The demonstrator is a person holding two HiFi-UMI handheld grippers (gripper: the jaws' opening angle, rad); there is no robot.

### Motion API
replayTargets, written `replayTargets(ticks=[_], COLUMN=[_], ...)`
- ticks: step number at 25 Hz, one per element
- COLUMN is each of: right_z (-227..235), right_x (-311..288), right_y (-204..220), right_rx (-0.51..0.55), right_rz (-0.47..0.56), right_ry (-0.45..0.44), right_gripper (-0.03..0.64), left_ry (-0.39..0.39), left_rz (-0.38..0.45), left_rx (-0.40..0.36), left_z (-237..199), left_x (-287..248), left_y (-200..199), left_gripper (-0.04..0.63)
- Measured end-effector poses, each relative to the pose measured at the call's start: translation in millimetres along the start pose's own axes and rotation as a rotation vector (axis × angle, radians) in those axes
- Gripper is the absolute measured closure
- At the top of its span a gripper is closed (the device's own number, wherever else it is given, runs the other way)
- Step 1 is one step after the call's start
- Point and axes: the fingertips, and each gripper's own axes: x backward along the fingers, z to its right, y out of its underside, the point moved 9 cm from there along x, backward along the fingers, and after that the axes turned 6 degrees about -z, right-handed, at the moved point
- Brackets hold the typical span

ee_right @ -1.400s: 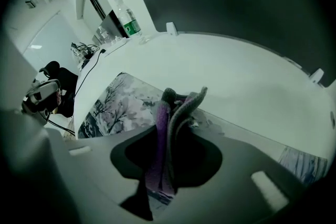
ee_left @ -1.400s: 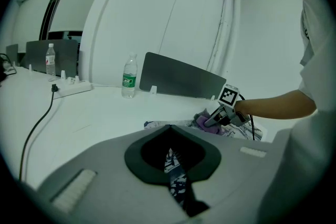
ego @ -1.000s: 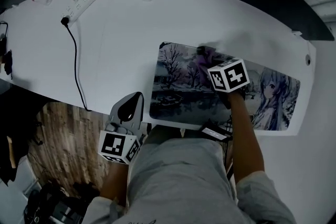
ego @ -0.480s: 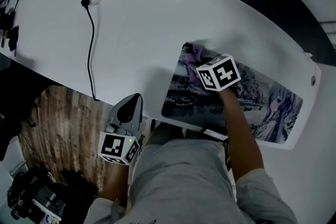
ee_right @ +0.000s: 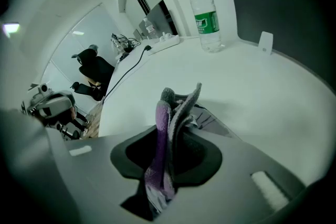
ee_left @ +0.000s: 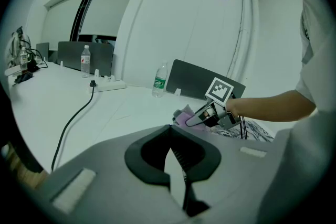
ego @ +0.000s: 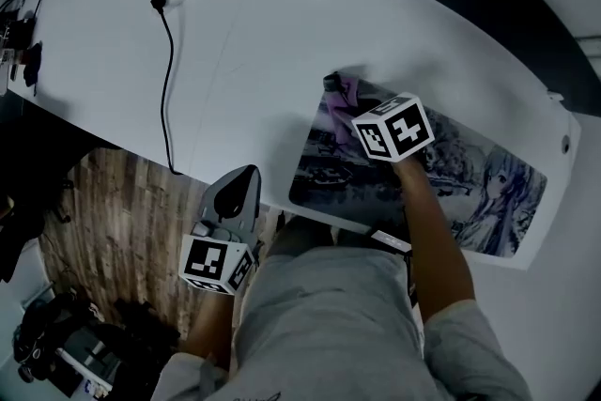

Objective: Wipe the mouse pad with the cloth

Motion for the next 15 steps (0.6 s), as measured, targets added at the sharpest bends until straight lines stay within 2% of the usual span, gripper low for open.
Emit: replayTargets(ticks=[5, 15], right_z=[7, 64], right_x=[42, 146], right_y=[36, 177], right_rx=[-0.042, -0.270], right_rz=[0.061, 0.132], right_ry=[0.010, 0.145], right_gripper=[0.517, 0.517], left_ry=[0.056, 0.312], left_rz=[-0.017, -0.031], left_rx=[-0.049, -0.219], left_z=[28, 147], left_x=[-18, -87], left_y=[-5, -39], left_gripper=[0.577, 0.577])
